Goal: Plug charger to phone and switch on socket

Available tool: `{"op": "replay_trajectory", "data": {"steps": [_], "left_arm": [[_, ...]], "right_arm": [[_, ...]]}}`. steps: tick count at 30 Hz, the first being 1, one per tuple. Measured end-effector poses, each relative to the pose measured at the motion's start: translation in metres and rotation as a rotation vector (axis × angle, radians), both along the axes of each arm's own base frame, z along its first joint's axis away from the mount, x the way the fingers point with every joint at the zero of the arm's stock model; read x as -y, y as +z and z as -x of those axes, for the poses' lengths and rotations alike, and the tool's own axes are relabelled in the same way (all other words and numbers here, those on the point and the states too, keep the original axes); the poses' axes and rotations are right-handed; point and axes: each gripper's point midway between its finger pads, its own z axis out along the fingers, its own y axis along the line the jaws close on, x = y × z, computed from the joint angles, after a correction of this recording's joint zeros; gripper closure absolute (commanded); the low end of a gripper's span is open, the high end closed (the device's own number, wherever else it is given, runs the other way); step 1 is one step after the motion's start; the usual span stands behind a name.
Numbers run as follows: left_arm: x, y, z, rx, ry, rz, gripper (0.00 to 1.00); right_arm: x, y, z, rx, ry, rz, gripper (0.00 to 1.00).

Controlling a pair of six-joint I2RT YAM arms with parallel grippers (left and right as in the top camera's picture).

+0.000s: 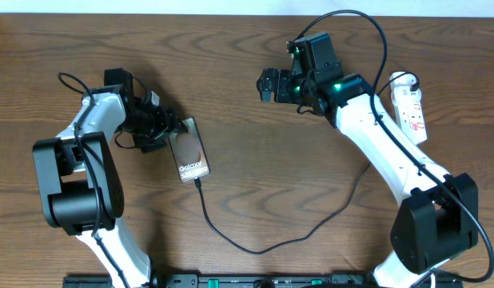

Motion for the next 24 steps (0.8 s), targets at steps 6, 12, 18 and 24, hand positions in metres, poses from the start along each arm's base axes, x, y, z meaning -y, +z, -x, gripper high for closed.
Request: {"op": "replay_trajectory", "data": {"steps": [6, 12, 18, 24], "left_arm": [[-0.005, 0.001, 0.002, -0.01, -0.001, -0.032, 0.22], [-0.021, 0.005, 0.001, 0.0, -0.003, -0.127, 0.22], [-0.012, 0.075, -0.013, 0.215, -0.035, -0.076, 0.22], [0.021, 0.192, -0.008, 0.586, -0.151, 0.056, 0.22]], "right_arm": [[0.0, 0.0, 0.0, 0.0, 0.0, 0.0, 0.01], [0.0, 0.0, 0.0, 0.0, 0.0, 0.0, 0.01], [0.0, 0.0, 0.0, -0.001, 0.0, 0.001, 0.01], [0.01, -0.007, 0.005, -0.033, -0.033, 0.039, 0.01]]}}
